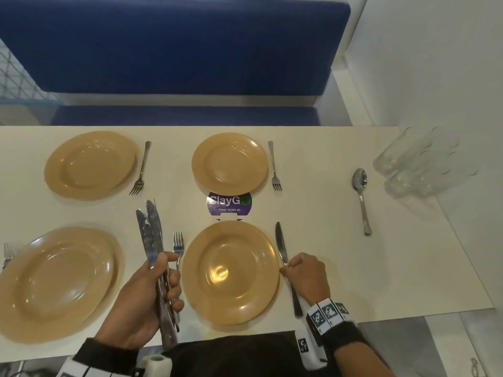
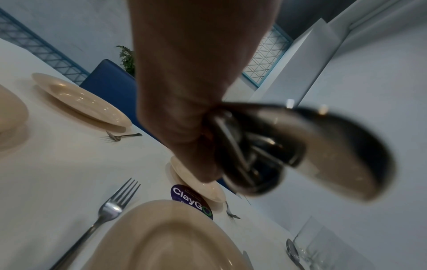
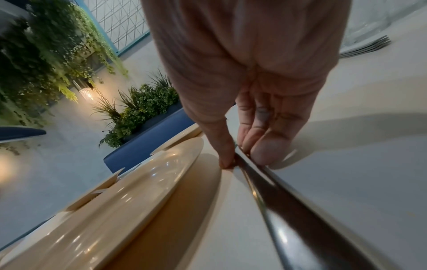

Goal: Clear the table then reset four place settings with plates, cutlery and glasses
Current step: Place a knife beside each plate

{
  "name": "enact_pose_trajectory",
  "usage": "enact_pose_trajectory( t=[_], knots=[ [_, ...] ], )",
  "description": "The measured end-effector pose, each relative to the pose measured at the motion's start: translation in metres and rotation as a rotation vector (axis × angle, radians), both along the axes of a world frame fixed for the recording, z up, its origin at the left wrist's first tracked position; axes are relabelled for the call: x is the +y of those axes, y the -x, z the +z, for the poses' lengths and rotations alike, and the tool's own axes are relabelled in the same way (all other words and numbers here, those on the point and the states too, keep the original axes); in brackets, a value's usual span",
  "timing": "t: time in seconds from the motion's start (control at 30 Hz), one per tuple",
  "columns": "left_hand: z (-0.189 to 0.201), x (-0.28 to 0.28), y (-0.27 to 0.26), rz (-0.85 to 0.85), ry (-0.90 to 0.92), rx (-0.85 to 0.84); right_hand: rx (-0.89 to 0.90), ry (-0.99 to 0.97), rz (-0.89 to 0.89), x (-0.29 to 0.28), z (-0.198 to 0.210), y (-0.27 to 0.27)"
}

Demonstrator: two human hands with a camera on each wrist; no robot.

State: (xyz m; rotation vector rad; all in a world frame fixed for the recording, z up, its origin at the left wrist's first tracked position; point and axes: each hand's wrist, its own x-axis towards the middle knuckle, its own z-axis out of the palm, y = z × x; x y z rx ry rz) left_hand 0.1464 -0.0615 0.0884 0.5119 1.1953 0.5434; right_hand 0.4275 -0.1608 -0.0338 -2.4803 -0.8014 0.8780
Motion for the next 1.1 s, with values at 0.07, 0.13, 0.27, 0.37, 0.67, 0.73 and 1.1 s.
enact_pose_trajectory(
  t=[0.07, 0.13, 0.27, 0.37, 0.67, 0.73, 1.1],
  knots=[
    [-0.001, 0.003, -0.003, -0.005, -0.003, 0.001, 0.006, 0.011, 0.003, -0.001, -0.002, 0.002],
    [-0.001, 0.006, -0.007, -0.009, -0.006, 0.008, -0.003, 0.021, 0.013, -0.005, -0.004, 0.004],
    [-0.003, 0.010, -0.012, -0.011, -0.005, 0.014, -0.022, 0.022, 0.036, -0.010, -0.010, 0.006],
    [-0.003, 0.012, -0.012, -0.009, -0.001, 0.016, -0.027, 0.022, 0.050, -0.011, -0.011, 0.005],
    [-0.005, 0.010, -0.007, 0.006, -0.009, 0.029, -0.001, 0.019, 0.076, -0.015, -0.015, 0.007],
    [-0.006, 0.009, -0.006, 0.015, -0.010, 0.029, 0.011, 0.019, 0.090, -0.017, -0.016, 0.008],
    [-0.004, 0.006, -0.001, 0.032, -0.005, 0.032, 0.014, 0.004, 0.081, -0.019, -0.019, 0.009]
  ],
)
